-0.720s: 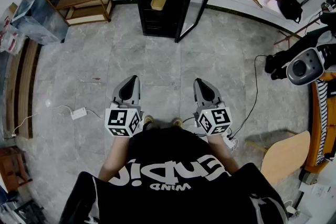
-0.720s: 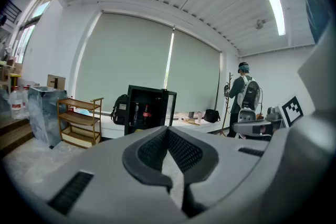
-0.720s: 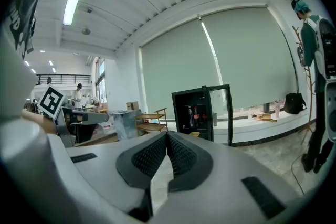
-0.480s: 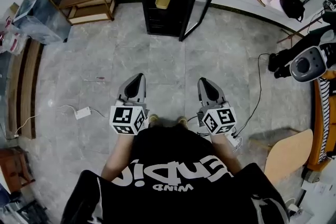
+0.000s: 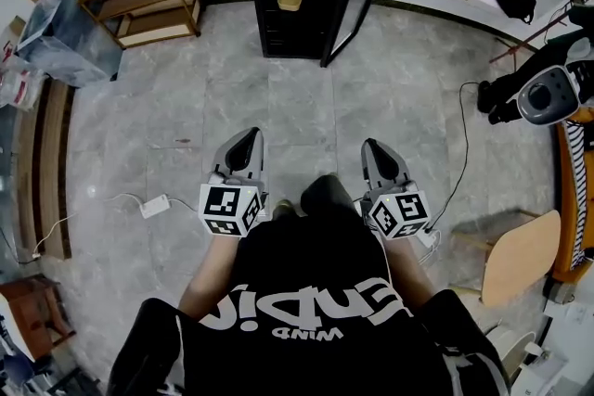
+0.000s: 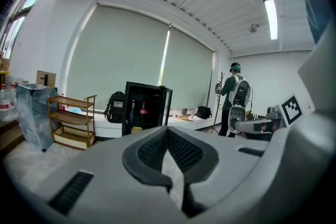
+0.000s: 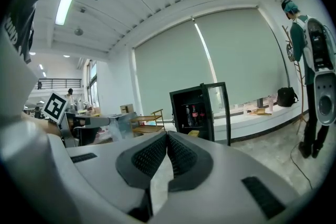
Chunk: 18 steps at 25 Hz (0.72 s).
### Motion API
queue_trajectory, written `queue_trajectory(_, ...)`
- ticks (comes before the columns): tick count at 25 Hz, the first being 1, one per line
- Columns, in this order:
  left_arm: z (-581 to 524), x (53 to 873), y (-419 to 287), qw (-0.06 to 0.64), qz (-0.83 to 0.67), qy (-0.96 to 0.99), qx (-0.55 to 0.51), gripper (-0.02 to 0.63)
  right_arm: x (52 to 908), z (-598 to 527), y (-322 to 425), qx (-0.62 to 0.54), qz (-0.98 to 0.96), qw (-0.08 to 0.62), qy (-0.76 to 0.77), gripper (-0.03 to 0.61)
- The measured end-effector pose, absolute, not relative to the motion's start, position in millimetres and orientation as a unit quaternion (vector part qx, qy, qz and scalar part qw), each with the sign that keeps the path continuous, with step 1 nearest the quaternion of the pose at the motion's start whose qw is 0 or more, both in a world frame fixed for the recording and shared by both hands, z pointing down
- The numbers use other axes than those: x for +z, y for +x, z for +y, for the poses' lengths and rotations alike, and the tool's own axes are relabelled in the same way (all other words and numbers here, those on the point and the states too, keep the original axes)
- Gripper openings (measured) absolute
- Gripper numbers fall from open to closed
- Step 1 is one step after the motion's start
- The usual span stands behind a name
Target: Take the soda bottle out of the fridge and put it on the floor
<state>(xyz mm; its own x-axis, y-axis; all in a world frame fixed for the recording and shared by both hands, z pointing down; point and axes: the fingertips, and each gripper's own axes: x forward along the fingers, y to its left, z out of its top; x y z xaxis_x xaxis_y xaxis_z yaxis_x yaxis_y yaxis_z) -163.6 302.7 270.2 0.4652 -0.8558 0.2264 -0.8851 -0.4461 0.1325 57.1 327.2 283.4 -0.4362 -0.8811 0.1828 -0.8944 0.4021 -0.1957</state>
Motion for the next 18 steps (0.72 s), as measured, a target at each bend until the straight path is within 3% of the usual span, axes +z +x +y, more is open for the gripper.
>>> queue_trajectory(18, 129.8, 264.0, -142.6, 0.103, -0.515, 0.85, 0.049, 0.008, 291.8, 151.3, 60.8, 0.121, -0.849, 0.021, 0.515, 0.025)
